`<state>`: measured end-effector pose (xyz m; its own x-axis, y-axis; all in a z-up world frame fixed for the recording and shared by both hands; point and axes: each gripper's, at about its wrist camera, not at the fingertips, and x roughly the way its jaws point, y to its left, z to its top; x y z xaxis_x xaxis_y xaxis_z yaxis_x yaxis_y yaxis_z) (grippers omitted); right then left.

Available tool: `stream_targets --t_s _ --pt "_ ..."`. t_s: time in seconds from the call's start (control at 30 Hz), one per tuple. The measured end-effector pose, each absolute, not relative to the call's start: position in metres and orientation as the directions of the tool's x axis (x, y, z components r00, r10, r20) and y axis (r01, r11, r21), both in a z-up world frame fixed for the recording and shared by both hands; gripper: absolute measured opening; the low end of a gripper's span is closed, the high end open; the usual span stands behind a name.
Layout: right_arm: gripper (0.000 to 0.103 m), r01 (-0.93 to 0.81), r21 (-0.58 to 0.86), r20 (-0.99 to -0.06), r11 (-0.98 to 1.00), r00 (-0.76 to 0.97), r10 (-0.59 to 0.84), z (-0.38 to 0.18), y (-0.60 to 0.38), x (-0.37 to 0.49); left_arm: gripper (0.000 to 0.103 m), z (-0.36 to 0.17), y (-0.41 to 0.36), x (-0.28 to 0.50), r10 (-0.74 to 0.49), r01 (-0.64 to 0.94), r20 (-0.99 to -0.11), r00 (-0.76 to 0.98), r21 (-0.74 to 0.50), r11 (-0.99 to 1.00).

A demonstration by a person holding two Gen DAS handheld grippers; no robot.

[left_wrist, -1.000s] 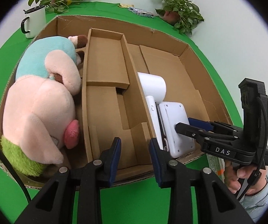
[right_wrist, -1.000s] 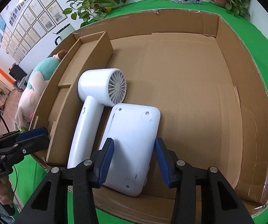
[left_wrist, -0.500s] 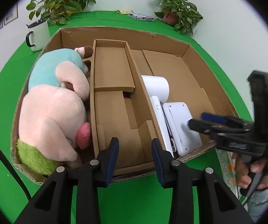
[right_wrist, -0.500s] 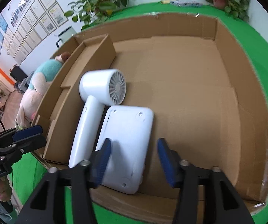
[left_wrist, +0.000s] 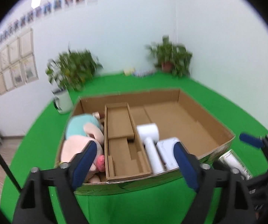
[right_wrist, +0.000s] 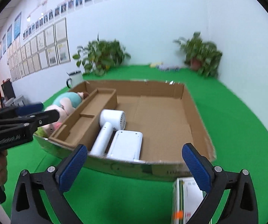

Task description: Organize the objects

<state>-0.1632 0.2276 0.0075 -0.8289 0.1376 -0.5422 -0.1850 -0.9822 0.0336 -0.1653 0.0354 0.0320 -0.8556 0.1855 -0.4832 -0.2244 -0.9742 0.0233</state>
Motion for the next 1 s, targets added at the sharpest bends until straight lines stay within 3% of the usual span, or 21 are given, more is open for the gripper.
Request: stream_targets --t_s 0.23,0.77,1.0 --pt "0.102 -0.236 0.055 -0.516 -0.97 -0.839 0.174 0.01 0.212 -0.116 0.085 0.026 0.043 -0.123 0.21 -0.199 -0.446 -0.87 -0.073 -0.977" --pt "0.102 -0.207 -0.001 -0.502 -0.978 -0.846 0.18 0.011 0.196 -0.085 0.085 0.013 0.045 -0.099 0.17 -0.157 -0.465 -0.869 -0.065 -0.985" --pt "0.102 -0.207 0.021 -0.544 -0.978 -0.823 0.163 0.001 0.205 -0.083 0.085 -0.002 0.045 -0.098 0.184 -0.162 -0.505 -0.843 -0.088 -0.983"
